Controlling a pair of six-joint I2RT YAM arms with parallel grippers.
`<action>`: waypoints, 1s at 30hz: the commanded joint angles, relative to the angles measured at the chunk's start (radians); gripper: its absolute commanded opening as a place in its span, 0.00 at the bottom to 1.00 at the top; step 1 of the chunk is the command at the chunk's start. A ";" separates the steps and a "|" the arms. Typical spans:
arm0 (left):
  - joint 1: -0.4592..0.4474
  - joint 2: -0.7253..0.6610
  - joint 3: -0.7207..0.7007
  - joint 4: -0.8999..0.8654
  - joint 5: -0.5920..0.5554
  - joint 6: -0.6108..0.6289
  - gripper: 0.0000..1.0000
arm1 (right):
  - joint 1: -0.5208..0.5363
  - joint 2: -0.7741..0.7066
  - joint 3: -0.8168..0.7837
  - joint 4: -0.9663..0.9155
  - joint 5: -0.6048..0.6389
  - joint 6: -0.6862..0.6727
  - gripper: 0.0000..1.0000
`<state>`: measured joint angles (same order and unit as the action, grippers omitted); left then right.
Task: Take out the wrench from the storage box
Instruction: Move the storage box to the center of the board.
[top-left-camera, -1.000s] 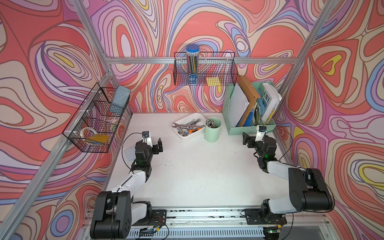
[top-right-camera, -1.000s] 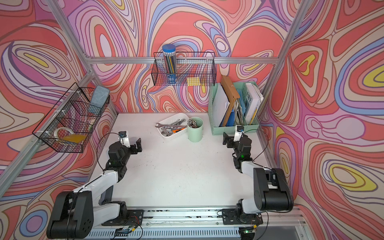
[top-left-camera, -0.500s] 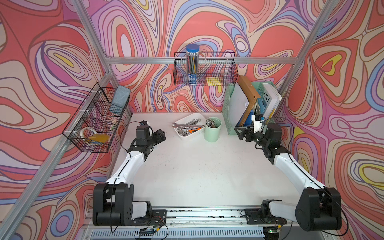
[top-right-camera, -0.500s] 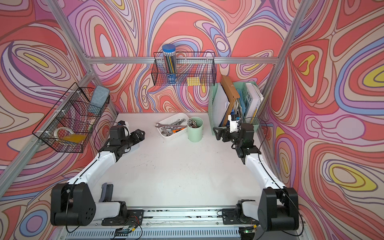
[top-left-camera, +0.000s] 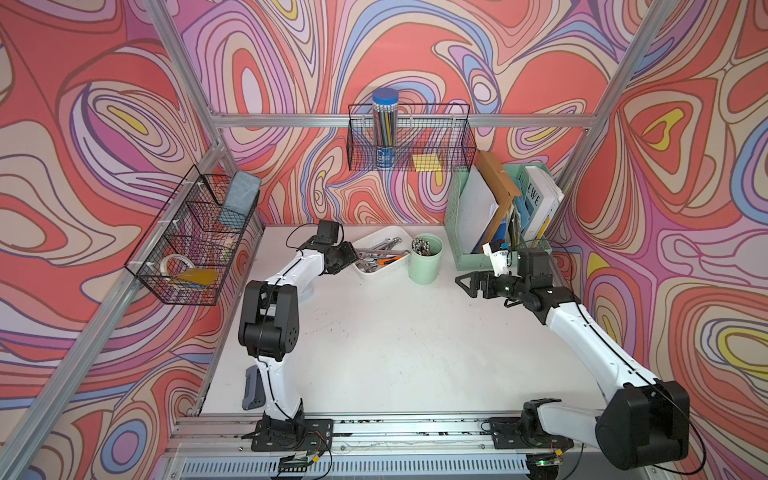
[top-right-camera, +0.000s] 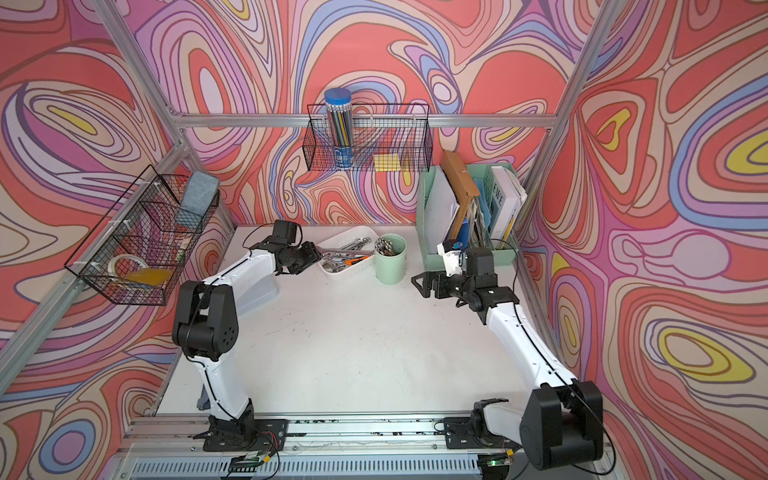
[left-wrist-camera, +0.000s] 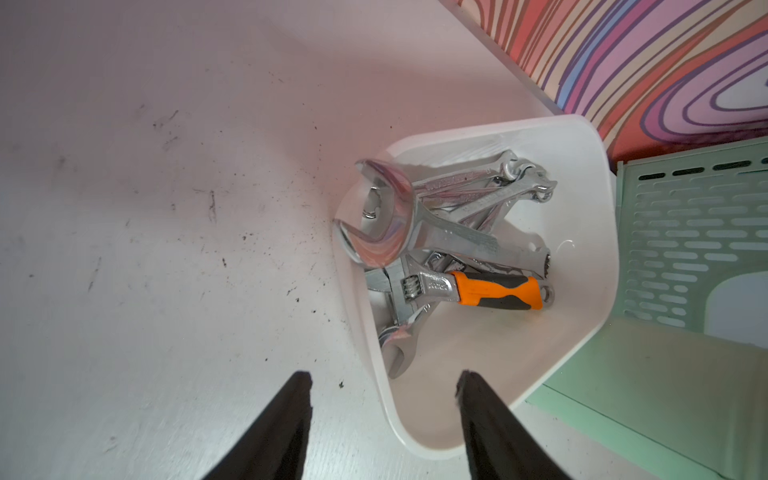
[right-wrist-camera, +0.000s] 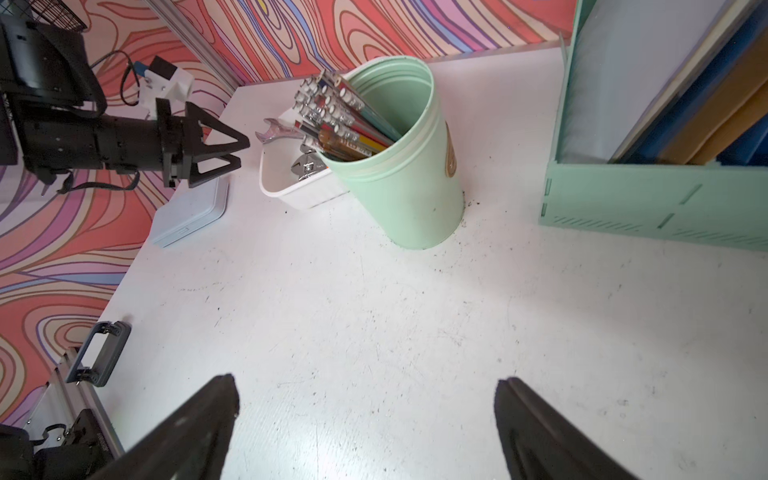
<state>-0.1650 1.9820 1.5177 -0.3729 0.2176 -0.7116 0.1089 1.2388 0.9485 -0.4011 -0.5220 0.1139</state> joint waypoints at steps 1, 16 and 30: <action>-0.008 0.068 0.072 -0.122 -0.027 -0.019 0.53 | 0.006 -0.033 0.016 -0.079 -0.002 -0.002 0.98; -0.016 0.177 0.157 -0.187 -0.044 -0.060 0.06 | 0.016 0.008 0.044 -0.091 0.001 -0.006 0.98; 0.011 0.045 0.030 -0.219 -0.132 -0.072 0.00 | 0.019 0.015 0.052 -0.100 0.003 -0.008 0.98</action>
<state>-0.1764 2.0789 1.5902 -0.4957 0.1471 -0.8017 0.1215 1.2488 0.9745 -0.4900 -0.5205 0.1143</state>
